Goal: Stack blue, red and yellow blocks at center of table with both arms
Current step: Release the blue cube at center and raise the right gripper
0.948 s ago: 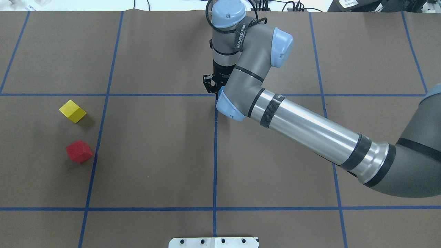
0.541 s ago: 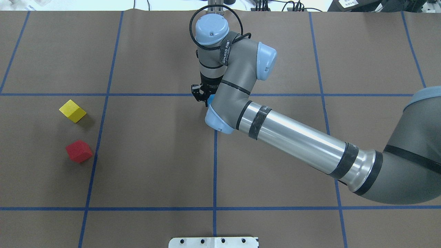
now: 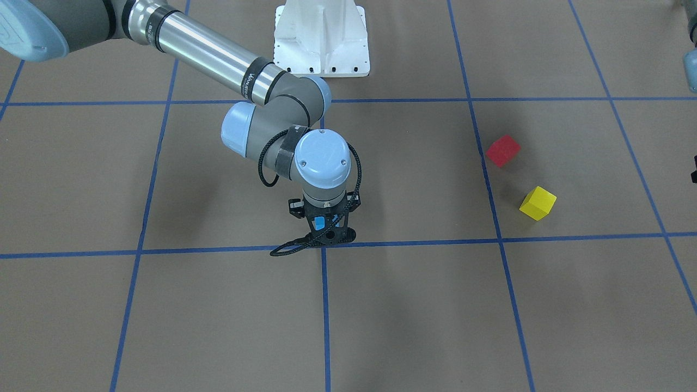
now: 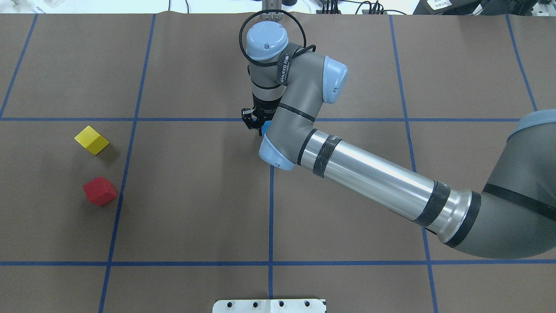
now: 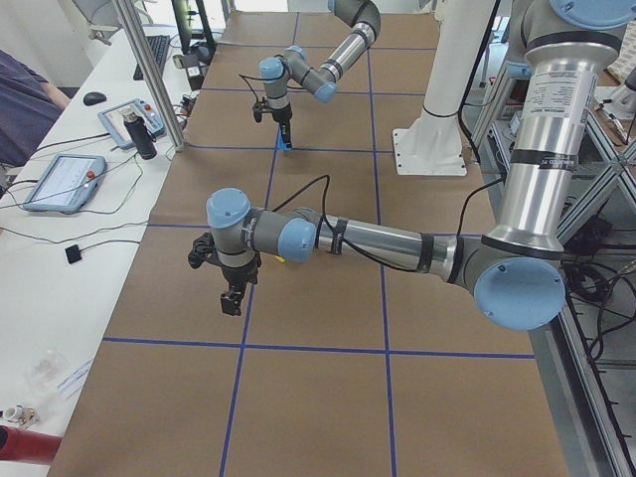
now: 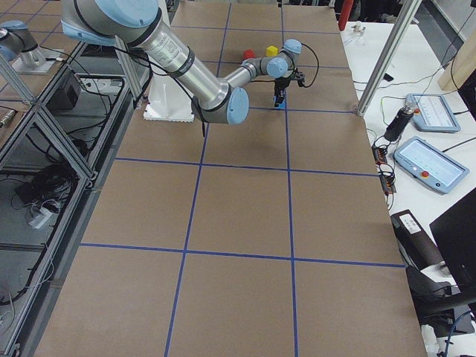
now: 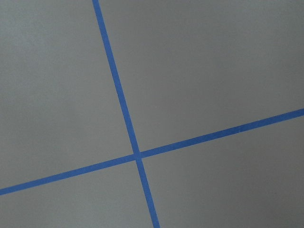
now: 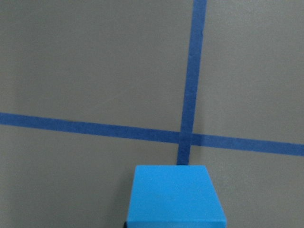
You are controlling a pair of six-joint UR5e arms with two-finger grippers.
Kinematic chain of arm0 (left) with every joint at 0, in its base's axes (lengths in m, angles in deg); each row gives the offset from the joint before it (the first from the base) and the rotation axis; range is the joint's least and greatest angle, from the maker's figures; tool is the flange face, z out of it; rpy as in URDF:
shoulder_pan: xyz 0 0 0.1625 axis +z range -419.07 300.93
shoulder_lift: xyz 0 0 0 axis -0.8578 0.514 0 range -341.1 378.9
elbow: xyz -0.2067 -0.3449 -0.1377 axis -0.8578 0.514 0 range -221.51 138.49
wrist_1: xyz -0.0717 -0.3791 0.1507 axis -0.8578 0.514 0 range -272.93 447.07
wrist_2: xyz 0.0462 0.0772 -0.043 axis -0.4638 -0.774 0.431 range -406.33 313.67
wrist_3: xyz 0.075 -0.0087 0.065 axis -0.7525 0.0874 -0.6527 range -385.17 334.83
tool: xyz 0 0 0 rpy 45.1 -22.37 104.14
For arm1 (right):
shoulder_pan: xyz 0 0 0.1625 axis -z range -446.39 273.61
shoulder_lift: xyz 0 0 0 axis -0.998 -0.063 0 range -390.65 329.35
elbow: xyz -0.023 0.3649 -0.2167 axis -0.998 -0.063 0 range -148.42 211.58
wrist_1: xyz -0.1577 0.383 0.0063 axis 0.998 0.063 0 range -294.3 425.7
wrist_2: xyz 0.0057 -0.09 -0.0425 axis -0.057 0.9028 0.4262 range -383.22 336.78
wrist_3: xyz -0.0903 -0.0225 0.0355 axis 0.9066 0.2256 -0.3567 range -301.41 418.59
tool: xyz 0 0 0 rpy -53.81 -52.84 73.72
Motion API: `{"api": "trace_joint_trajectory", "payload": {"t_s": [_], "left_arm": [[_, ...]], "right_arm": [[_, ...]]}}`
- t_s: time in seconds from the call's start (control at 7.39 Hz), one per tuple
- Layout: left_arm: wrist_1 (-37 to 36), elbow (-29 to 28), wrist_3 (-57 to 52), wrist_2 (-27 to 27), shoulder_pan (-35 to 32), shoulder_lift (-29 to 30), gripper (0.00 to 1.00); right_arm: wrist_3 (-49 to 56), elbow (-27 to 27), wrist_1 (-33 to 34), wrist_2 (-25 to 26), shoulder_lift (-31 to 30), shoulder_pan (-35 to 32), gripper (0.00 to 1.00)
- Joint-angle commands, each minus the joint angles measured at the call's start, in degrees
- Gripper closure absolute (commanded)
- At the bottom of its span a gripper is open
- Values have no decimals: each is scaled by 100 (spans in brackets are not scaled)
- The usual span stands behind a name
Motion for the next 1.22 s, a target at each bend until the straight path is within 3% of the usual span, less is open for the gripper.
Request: {"api": "trace_joint_trajectory", "payload": {"t_s": [0.0, 0.14, 0.41, 0.68, 0.81, 1.08], "left_arm": [[0, -34, 0, -7, -4, 0, 0], [-9, -8, 52, 2, 5, 26, 0], [-44, -17, 9, -7, 5, 140, 0], [-70, 27, 227, -7, 5, 237, 0], [-27, 149, 1473, 45, 66, 385, 0], [-35, 1122, 4213, -452, 846, 352, 0]], "right_arm": [[-13, -21, -176, -5, -117, 15, 14], [-22, -13, -177, -5, -135, 15, 3], [-232, 232, -221, -23, -118, -133, 2], [-181, 1098, -212, -49, -388, -641, 2], [-76, 1495, -230, -49, -668, -914, 2], [231, 2033, -482, -5, -1361, -1345, 2]]}}
